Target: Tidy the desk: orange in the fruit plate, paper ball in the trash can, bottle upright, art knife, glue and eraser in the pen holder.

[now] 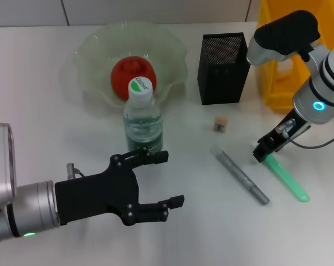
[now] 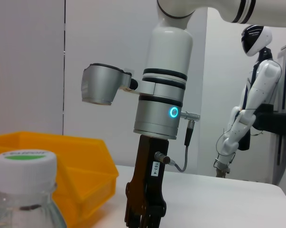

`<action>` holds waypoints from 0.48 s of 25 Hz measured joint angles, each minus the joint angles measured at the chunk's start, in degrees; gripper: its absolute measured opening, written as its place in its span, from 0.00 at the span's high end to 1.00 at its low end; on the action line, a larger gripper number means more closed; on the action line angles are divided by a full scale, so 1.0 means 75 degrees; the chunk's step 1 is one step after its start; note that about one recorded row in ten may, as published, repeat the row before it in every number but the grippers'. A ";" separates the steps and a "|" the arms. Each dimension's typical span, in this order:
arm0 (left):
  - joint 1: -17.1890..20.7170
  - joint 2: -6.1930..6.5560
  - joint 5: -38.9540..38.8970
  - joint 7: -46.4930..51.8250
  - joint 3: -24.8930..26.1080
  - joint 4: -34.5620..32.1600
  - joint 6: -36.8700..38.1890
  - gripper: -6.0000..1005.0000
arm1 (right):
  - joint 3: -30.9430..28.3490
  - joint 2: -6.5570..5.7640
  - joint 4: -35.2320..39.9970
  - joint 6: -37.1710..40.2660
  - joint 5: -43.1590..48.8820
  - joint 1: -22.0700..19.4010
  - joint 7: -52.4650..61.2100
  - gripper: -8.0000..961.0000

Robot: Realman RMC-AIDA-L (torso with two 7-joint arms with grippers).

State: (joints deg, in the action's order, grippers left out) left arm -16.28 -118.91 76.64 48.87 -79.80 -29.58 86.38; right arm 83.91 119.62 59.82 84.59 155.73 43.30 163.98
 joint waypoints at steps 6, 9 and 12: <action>0.0015 0.0000 0.0000 0.0000 0.0000 0.0007 -0.0002 0.14 | 0.0004 0.0000 -0.0165 -0.0029 -0.0006 0.0073 0.0000 0.60; 0.0015 0.0000 0.0000 0.0000 0.0000 0.0008 -0.0009 0.14 | 0.0003 -0.0001 -0.0215 -0.0043 -0.0014 0.0085 -0.0013 0.64; 0.0014 0.0000 0.0000 0.0000 -0.0011 0.0007 -0.0009 0.14 | 0.0003 -0.0001 -0.0231 -0.0051 -0.0021 0.0094 -0.0031 0.75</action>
State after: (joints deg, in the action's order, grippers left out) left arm -16.17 -118.91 76.64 48.86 -79.88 -29.52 86.31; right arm 83.93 119.61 58.08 84.21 155.57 44.01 163.74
